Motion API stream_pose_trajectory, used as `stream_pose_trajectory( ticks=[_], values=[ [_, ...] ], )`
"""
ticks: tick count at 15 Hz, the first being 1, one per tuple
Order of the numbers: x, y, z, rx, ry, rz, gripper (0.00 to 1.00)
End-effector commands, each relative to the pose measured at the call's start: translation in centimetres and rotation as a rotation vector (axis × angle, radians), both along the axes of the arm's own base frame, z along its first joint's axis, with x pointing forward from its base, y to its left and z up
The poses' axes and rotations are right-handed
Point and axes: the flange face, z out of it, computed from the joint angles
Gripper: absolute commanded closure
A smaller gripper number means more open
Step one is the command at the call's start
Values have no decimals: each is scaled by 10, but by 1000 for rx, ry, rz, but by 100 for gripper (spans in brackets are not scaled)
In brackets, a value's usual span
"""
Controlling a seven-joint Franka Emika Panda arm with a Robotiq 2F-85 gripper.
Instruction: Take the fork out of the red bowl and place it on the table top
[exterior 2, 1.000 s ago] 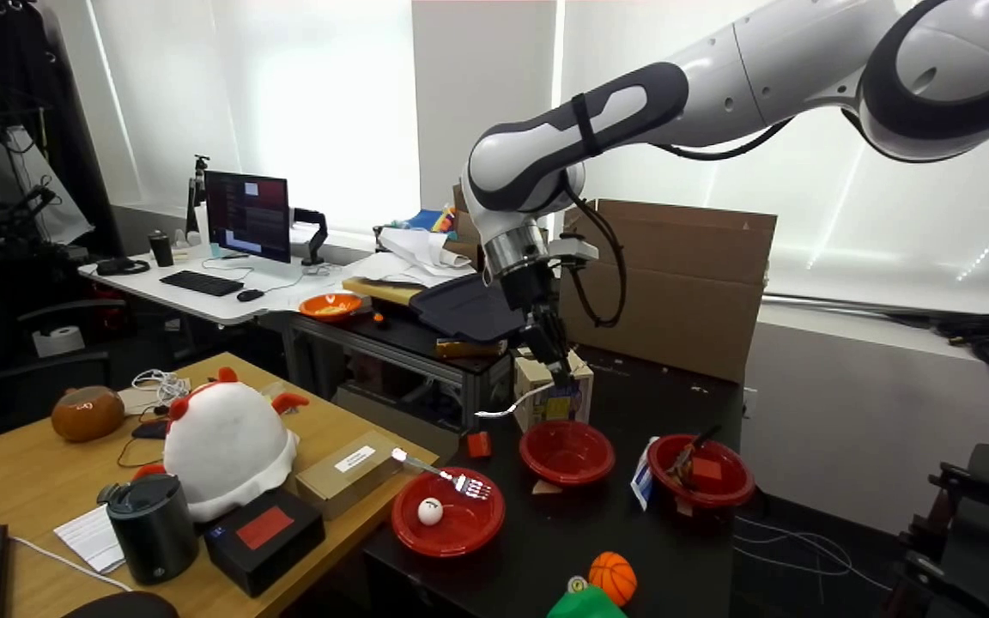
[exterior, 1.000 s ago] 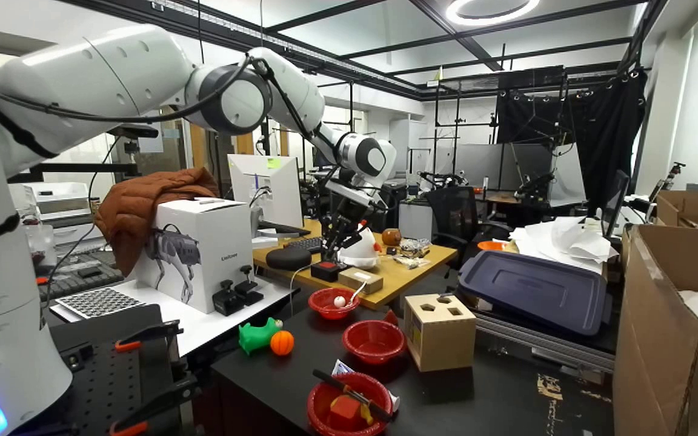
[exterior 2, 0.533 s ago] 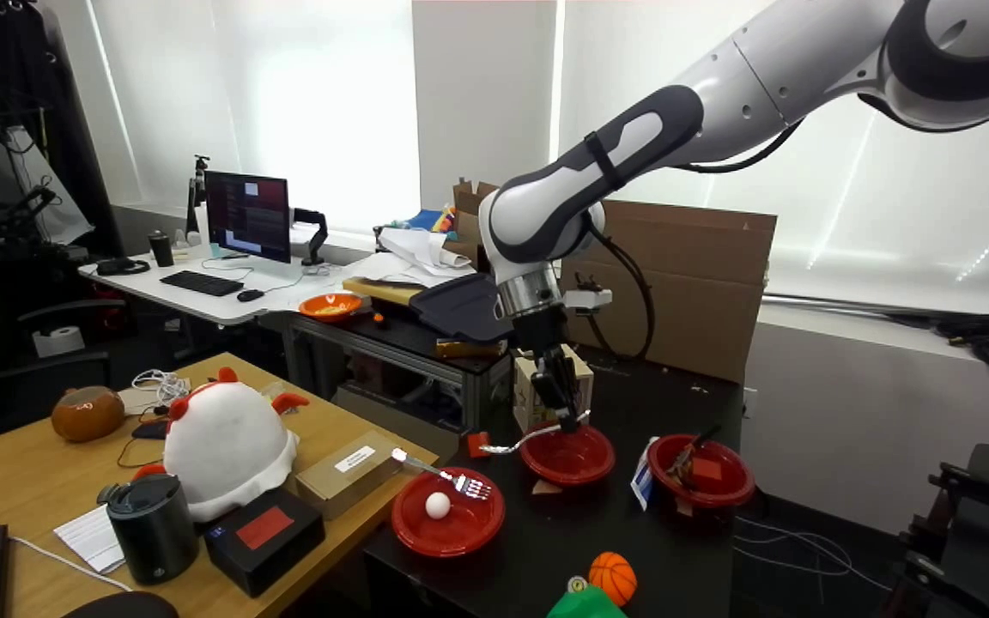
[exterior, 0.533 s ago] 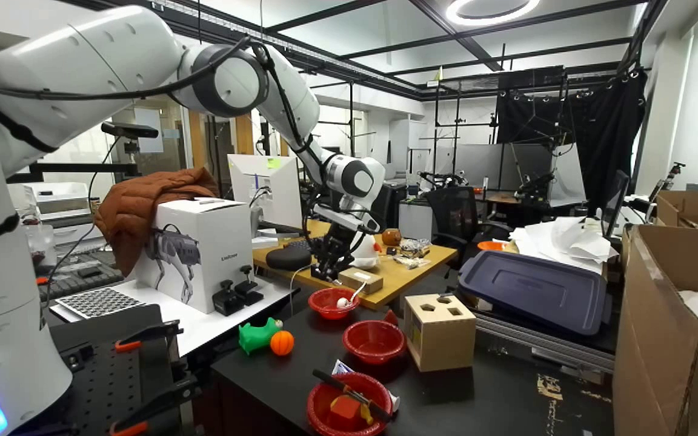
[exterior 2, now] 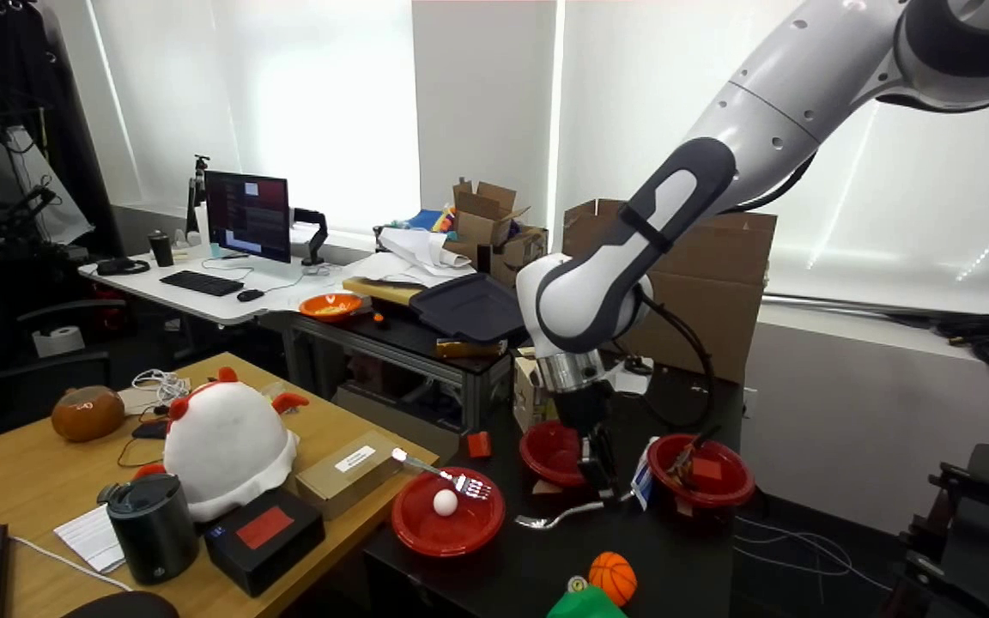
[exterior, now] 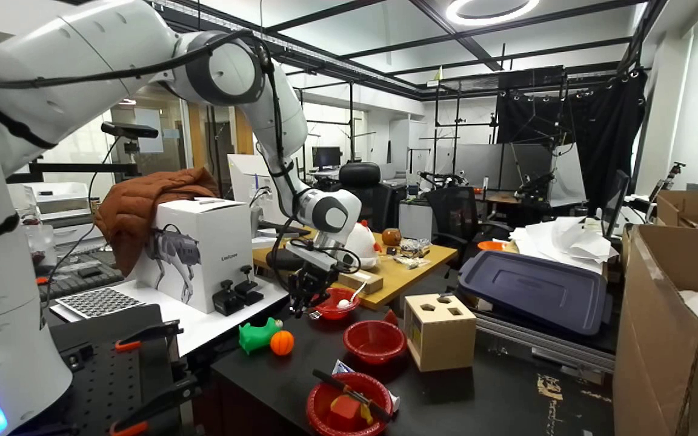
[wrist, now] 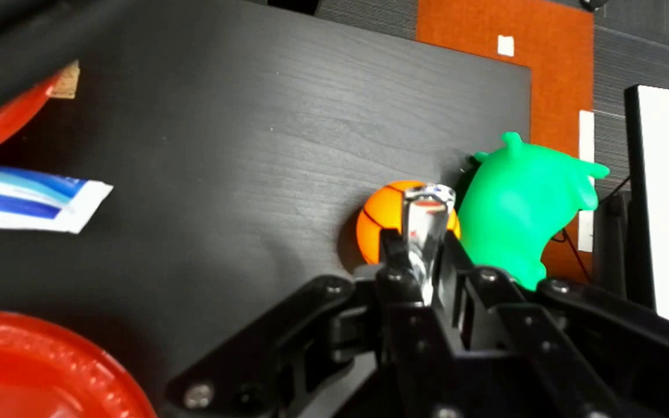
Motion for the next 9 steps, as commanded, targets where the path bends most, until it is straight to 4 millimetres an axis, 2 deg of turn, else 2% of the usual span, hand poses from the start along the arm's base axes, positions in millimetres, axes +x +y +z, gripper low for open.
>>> stream_pose_trajectory(
  ticks=[1, 4, 7, 9],
  values=[
    [-46, -21, 4, -51, -50, 18, 96],
    [-73, -33, 7, -91, -97, 53, 96],
    [-77, -35, 20, -110, -154, 64, 96],
    [-70, -27, 29, -128, -200, 75, 96]
  ],
)
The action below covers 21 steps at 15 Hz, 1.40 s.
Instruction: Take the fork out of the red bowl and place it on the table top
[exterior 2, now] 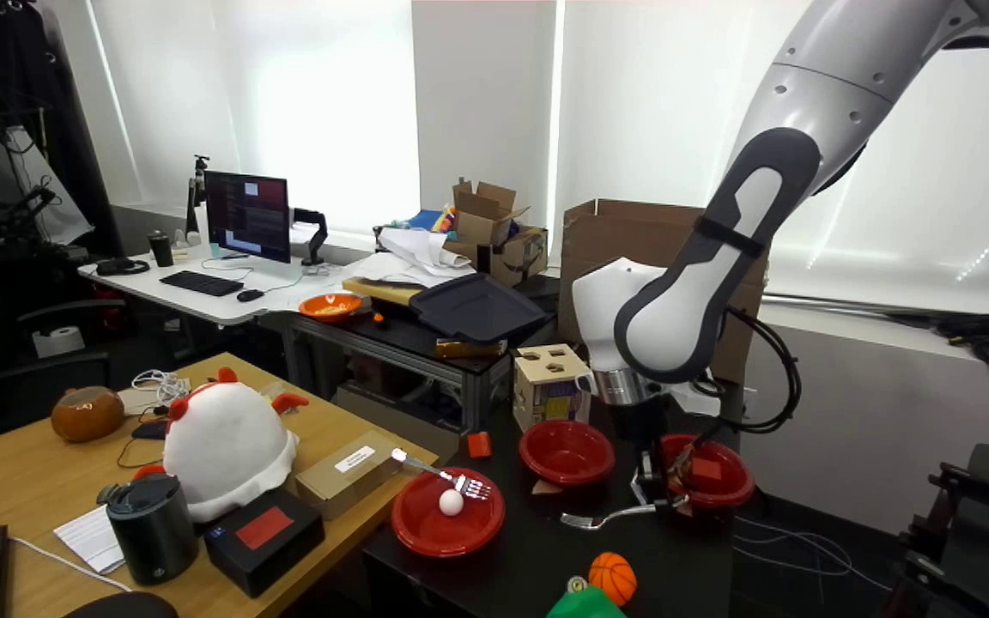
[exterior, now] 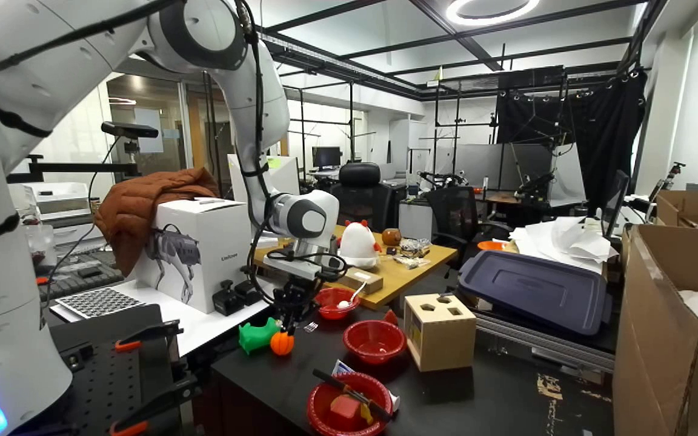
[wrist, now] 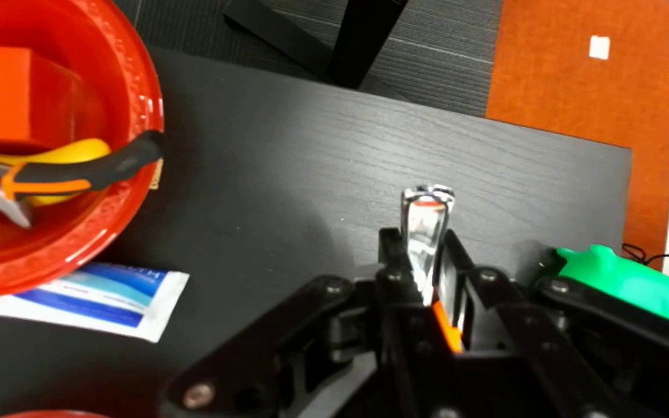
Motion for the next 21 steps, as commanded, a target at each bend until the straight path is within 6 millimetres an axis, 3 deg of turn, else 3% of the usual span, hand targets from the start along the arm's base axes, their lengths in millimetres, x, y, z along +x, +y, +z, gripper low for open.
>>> stream_pose_trajectory(
  ticks=[1, 4, 6, 11, 21],
  values=[
    [-1, 13, 31, -38, -91, 17, 96],
    [8, 34, 41, -47, -148, 53, 96],
    [12, 46, 36, -90, -177, 92, 96],
    [14, 55, 12, -236, -220, 229, 96],
    [16, 102, -42, -304, -281, 418, 96]
  ],
)
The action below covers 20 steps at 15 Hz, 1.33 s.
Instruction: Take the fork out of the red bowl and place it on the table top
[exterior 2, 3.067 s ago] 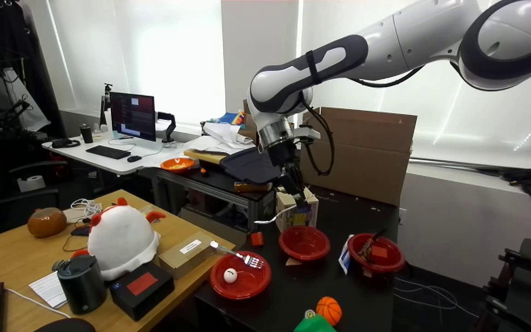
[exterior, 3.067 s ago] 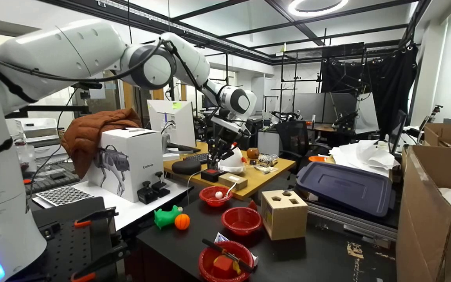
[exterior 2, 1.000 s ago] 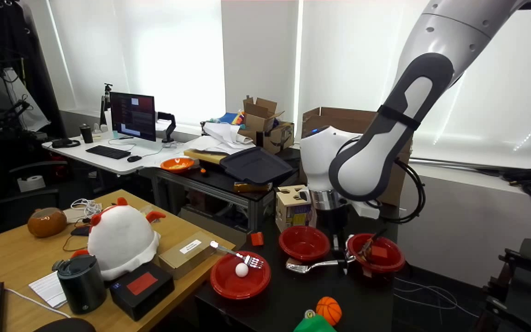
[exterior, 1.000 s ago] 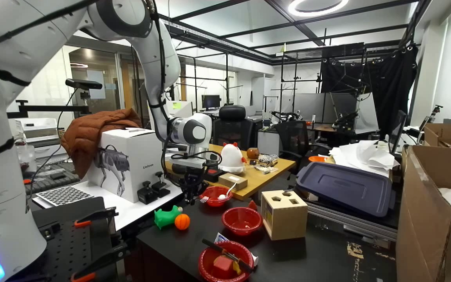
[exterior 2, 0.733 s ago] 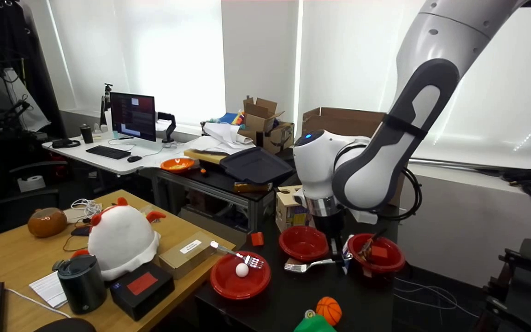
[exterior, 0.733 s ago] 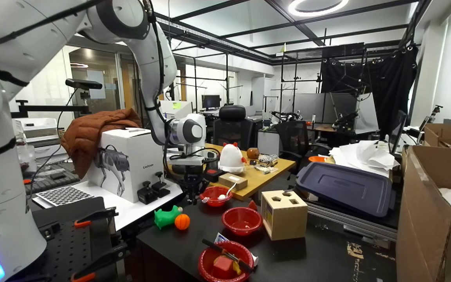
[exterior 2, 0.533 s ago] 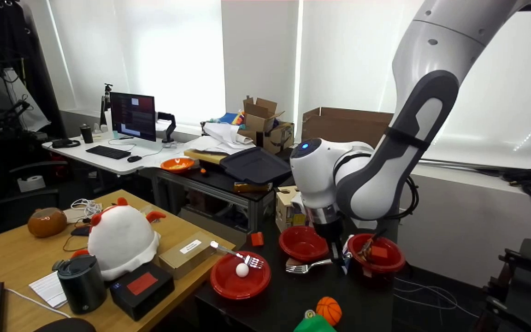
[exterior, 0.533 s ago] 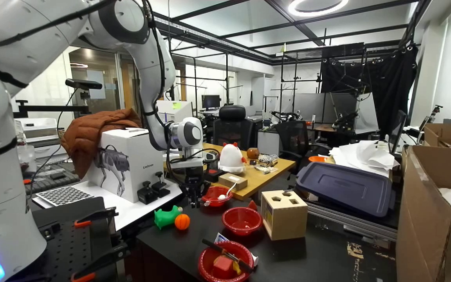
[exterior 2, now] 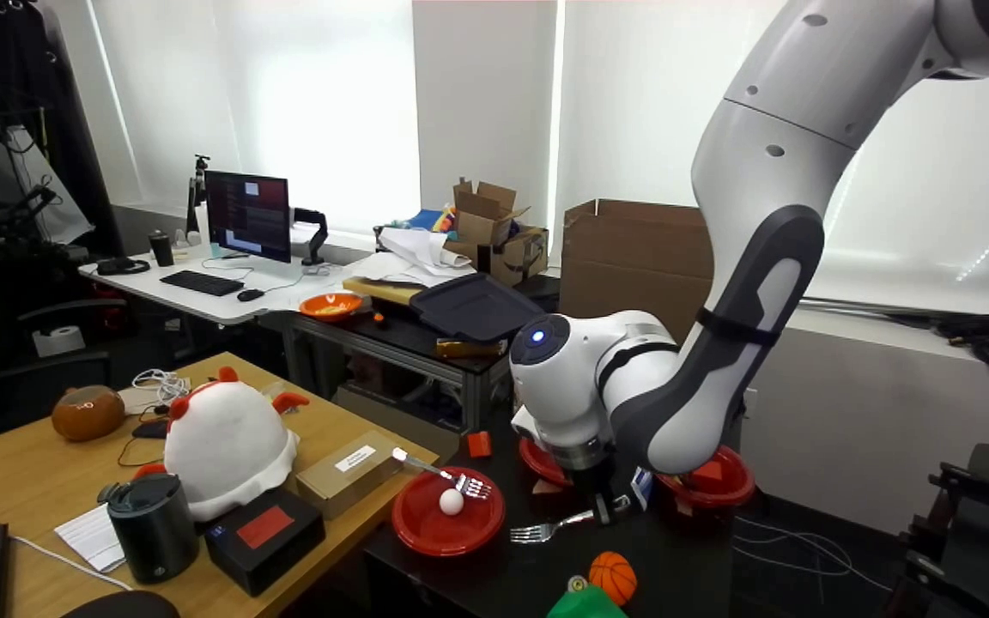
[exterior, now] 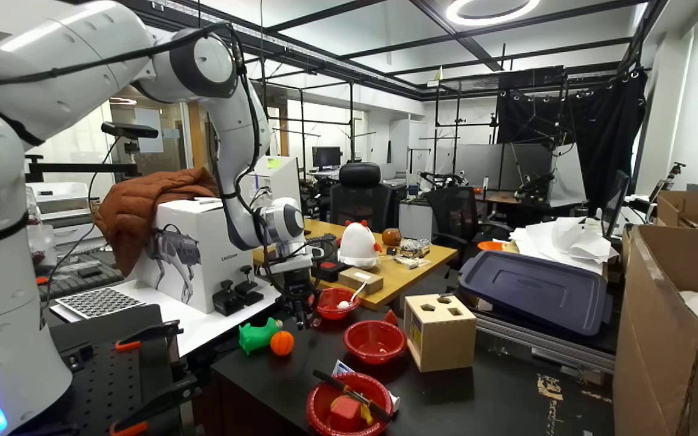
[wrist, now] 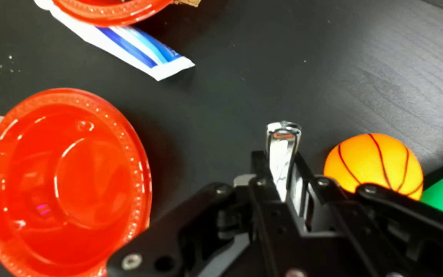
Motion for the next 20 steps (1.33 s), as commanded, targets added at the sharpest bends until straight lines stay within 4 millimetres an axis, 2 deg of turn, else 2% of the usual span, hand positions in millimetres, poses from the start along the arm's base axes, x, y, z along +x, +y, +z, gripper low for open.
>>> stream_pose_trajectory(
  ticks=[1, 6, 7, 13, 15, 16, 18, 20],
  values=[
    [5, 5, -14, -30, -50, 62, 96],
    [5, 1, -27, -72, -62, 167, 96],
    [4, 0, -28, -72, -63, 183, 64],
    [2, -4, -23, -50, -51, 221, 19],
    [3, -7, -11, -17, -27, 185, 4],
    [4, -9, -4, 5, -11, 167, 1],
    [6, -18, 21, 48, 21, 90, 0],
    [12, -33, 54, 95, 39, 11, 0]
  ],
)
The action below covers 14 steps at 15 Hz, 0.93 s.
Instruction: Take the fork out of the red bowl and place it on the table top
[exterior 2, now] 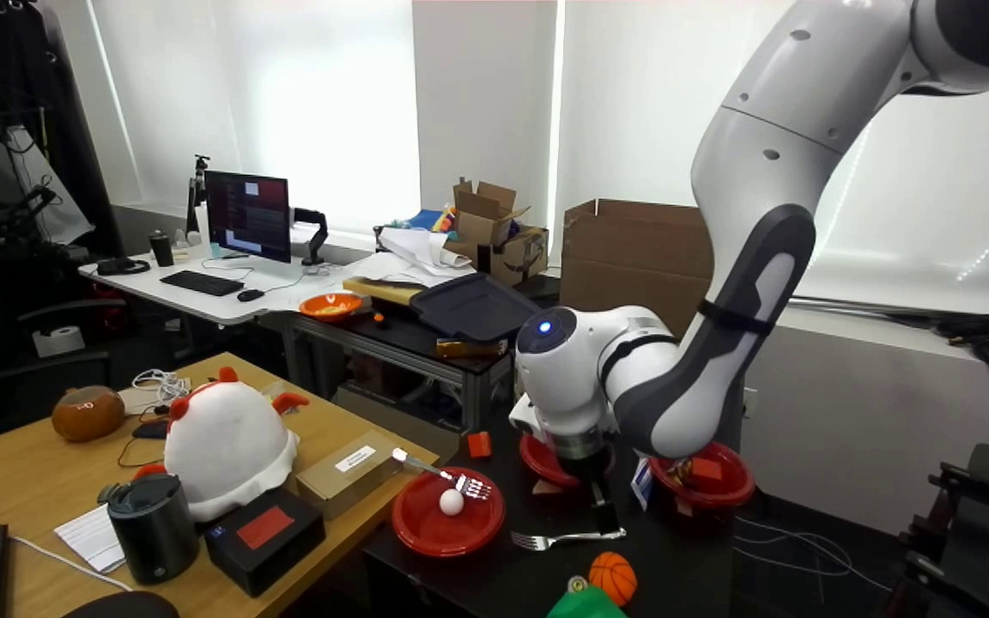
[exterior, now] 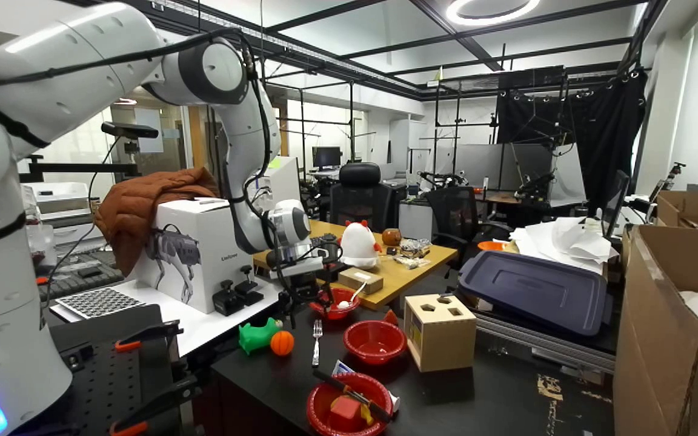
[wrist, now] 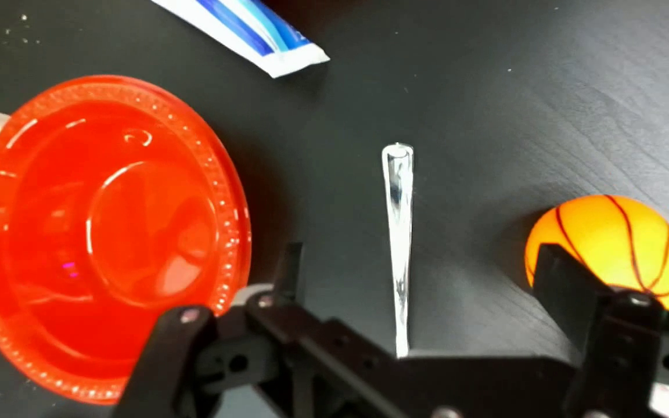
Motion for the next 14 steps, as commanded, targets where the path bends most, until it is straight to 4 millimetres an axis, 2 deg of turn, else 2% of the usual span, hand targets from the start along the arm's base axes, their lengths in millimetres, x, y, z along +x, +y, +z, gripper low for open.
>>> stream_pose_trajectory(
  ticks=[1, 6, 10, 14],
  values=[
    [-1, -30, 72, 64, 44, -121, 0],
    [3, -56, 156, 173, 58, -323, 0],
    [-5, -58, 218, 278, 31, -471, 0],
    [-17, -62, 269, 351, -24, -555, 0]
  ],
)
